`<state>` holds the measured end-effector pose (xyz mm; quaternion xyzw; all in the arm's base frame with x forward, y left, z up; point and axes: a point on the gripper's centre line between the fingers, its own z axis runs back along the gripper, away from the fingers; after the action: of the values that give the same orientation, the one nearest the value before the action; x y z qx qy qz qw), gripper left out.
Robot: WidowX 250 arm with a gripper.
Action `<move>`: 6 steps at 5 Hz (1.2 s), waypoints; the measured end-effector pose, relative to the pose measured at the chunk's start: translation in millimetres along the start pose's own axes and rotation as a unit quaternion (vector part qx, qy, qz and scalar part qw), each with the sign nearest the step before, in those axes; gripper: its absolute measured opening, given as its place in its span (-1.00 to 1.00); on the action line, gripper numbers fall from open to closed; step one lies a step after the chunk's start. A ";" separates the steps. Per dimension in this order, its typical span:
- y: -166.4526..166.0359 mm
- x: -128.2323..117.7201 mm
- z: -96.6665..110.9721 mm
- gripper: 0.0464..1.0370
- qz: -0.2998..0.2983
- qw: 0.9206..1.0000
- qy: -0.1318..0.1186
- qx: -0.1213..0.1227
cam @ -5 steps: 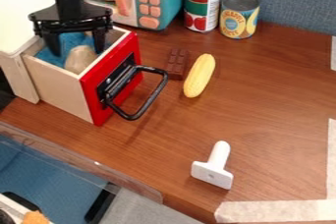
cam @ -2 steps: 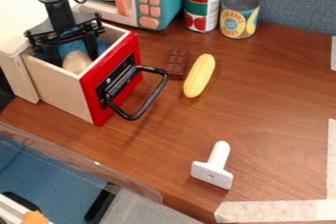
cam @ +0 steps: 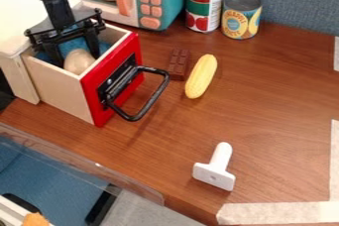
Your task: Move the white object to the middle of the table
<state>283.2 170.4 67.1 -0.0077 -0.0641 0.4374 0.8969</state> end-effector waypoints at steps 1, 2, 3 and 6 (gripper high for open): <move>-5.7 3.5 21.3 0.49 -0.034 0.999 -0.017 -0.019; -8.3 6.8 31.5 0.49 -0.072 0.997 -0.022 -0.015; -11.6 9.0 42.2 0.49 -0.103 0.994 -0.039 -0.014; -52.4 -33.4 85.5 0.49 -0.236 0.967 -0.086 -0.040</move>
<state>293.5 108.2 151.9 0.0094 -0.1586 0.2099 0.9647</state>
